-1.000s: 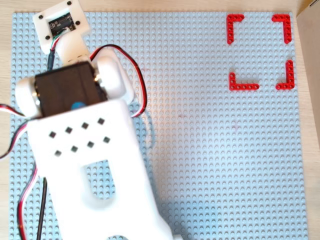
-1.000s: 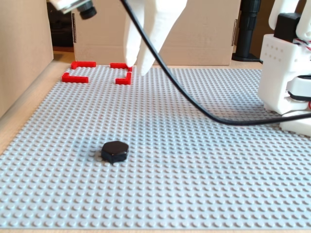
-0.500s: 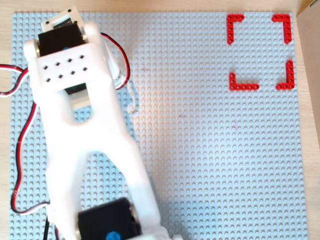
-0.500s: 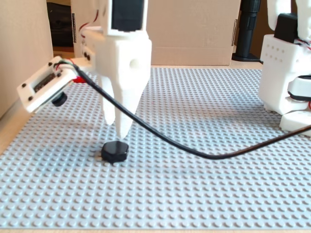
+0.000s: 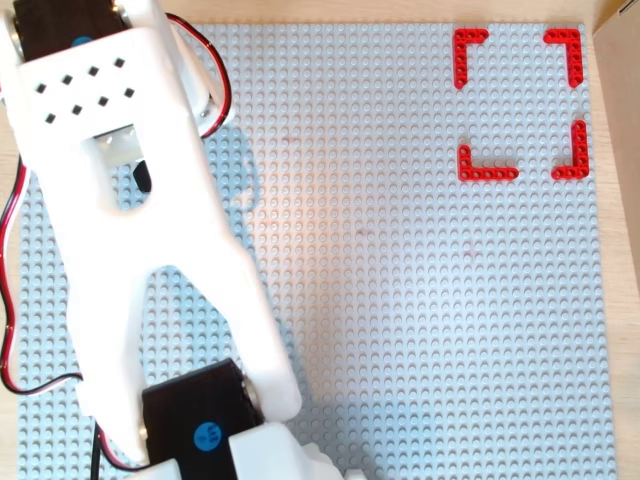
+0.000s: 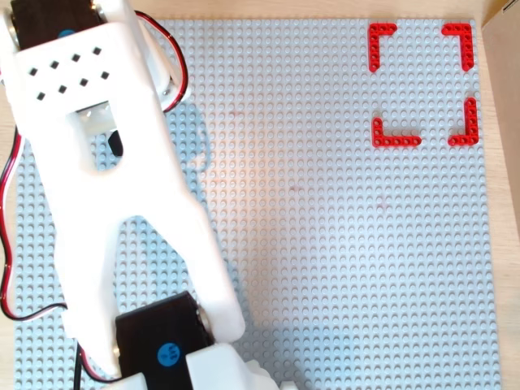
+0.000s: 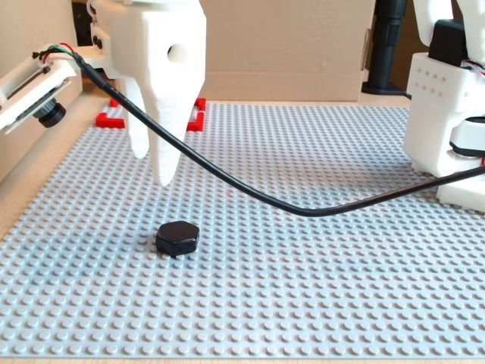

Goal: Grab the Lego and store it in red box

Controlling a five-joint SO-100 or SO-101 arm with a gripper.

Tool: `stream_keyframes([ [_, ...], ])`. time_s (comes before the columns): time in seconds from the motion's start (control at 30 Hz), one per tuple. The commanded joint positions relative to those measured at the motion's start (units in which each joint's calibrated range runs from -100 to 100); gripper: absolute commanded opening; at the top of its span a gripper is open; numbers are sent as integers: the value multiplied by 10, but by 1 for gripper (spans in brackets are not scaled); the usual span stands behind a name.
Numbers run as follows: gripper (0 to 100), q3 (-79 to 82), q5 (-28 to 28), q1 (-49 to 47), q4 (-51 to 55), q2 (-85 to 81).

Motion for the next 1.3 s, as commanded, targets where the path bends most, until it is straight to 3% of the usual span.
stream_keyframes([
  [0.0,21,-4,-9,-17,-2,-49],
  [0.3,22,46,-27,-33,-74,-7],
  [0.67,21,47,-48,-101,-85,14],
  [1.27,22,80,-16,-90,-110,16],
])
